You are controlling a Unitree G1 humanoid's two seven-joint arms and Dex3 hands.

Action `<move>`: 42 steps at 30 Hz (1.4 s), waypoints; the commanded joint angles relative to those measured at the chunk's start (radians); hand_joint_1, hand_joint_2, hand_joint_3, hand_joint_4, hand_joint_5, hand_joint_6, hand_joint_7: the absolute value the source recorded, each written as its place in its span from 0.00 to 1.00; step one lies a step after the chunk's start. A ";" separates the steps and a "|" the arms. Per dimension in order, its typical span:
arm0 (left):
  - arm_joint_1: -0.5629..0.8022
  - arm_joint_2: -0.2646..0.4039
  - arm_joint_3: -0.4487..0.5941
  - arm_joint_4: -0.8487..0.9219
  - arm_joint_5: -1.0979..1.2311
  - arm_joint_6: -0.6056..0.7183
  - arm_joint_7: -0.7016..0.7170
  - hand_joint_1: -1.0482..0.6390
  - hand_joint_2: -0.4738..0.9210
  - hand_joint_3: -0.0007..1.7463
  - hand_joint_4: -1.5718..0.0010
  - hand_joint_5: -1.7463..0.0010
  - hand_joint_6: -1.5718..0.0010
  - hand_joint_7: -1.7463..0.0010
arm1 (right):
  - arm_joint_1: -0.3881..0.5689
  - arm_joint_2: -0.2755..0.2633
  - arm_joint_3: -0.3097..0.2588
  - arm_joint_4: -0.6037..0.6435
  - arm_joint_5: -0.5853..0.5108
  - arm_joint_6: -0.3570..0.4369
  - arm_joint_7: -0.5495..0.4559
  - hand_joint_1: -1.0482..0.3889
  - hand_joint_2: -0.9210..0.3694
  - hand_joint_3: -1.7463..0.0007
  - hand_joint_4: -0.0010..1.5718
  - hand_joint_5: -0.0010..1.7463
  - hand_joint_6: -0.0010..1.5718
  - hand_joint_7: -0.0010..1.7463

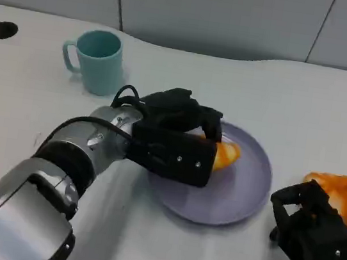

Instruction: Grasp the bread from the table and place it into the plate.

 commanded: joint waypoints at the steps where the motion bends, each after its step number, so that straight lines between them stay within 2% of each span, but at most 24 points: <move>1: -0.034 0.019 -0.044 0.001 0.043 -0.013 0.006 0.22 0.99 0.00 0.88 0.75 0.73 0.98 | 0.000 -0.006 -0.003 -0.011 0.000 0.004 -0.010 0.58 0.00 0.73 0.39 1.00 0.24 0.90; 5: -0.033 0.018 -0.069 0.010 0.063 -0.013 0.014 0.16 1.00 0.01 0.99 0.81 0.85 1.00 | 0.000 -0.004 -0.004 -0.011 0.008 0.007 -0.005 0.56 0.00 0.73 0.38 1.00 0.23 0.90; 8: -0.034 0.018 -0.074 0.013 0.063 -0.014 0.017 0.15 1.00 0.01 1.00 0.82 0.86 1.00 | 0.000 -0.004 -0.004 -0.011 0.009 0.008 -0.004 0.56 0.00 0.73 0.38 1.00 0.23 0.90; 11: -0.045 0.031 -0.035 0.007 0.021 -0.021 0.008 0.09 1.00 0.05 1.00 0.96 0.97 1.00 | -0.006 -0.008 -0.010 0.006 0.020 -0.008 0.005 0.56 0.00 0.73 0.37 1.00 0.24 0.90; 13: -0.048 0.043 0.009 0.001 -0.025 -0.040 -0.005 0.08 1.00 0.06 1.00 0.99 0.99 1.00 | -0.008 -0.011 -0.009 0.011 0.015 -0.016 0.001 0.56 0.00 0.73 0.38 1.00 0.24 0.91; 19: -0.009 0.082 0.195 -0.019 -0.235 -0.114 -0.107 0.08 1.00 0.10 1.00 1.00 0.99 1.00 | -0.006 -0.012 -0.006 -0.009 0.006 0.018 -0.004 0.56 0.00 0.73 0.39 1.00 0.24 0.91; 22: 0.051 0.091 0.345 -0.054 -0.426 -0.144 -0.244 0.09 1.00 0.11 0.99 0.99 0.97 0.99 | -0.010 -0.016 -0.009 0.004 0.008 0.003 -0.003 0.57 0.00 0.73 0.39 1.00 0.24 0.91; 27: 0.180 0.118 0.491 -0.170 -0.644 -0.114 -0.449 0.10 1.00 0.10 0.97 0.98 0.95 0.98 | -0.014 -0.017 -0.013 0.024 0.014 -0.030 -0.001 0.57 0.00 0.73 0.40 1.00 0.25 0.93; 32: 0.375 0.122 0.595 -0.344 -0.796 -0.100 -0.514 0.13 1.00 0.10 0.87 0.93 0.87 0.95 | -0.015 -0.014 -0.013 0.022 0.013 -0.021 -0.001 0.57 0.00 0.74 0.40 1.00 0.25 0.92; 35: 0.507 0.121 0.642 -0.467 -0.878 -0.047 -0.526 0.16 1.00 0.11 0.79 0.88 0.81 0.94 | -0.013 -0.015 -0.016 0.017 0.022 -0.014 0.007 0.56 0.00 0.74 0.40 1.00 0.25 0.92; 37: 0.604 0.116 0.682 -0.577 -0.968 0.067 -0.541 0.18 1.00 0.09 0.76 0.82 0.76 0.94 | -0.010 -0.017 -0.016 0.017 0.020 -0.018 0.007 0.56 0.00 0.74 0.40 1.00 0.25 0.93; 39: 0.658 0.116 0.697 -0.654 -1.007 0.140 -0.539 0.20 1.00 0.08 0.81 0.62 0.72 0.95 | -0.008 -0.019 -0.015 0.016 0.016 -0.021 0.006 0.56 0.00 0.74 0.39 1.00 0.25 0.92; 40: 0.719 0.112 0.704 -0.714 -1.010 0.166 -0.507 0.20 1.00 0.08 0.82 0.58 0.71 0.96 | -0.006 -0.016 -0.016 0.010 0.022 -0.016 0.011 0.56 0.00 0.74 0.39 1.00 0.25 0.92; 42: 0.832 0.087 0.720 -0.806 -1.002 0.183 -0.435 0.30 1.00 0.06 0.78 0.29 0.60 0.89 | -0.004 -0.016 -0.018 0.004 0.027 -0.017 0.018 0.55 0.00 0.73 0.38 1.00 0.25 0.92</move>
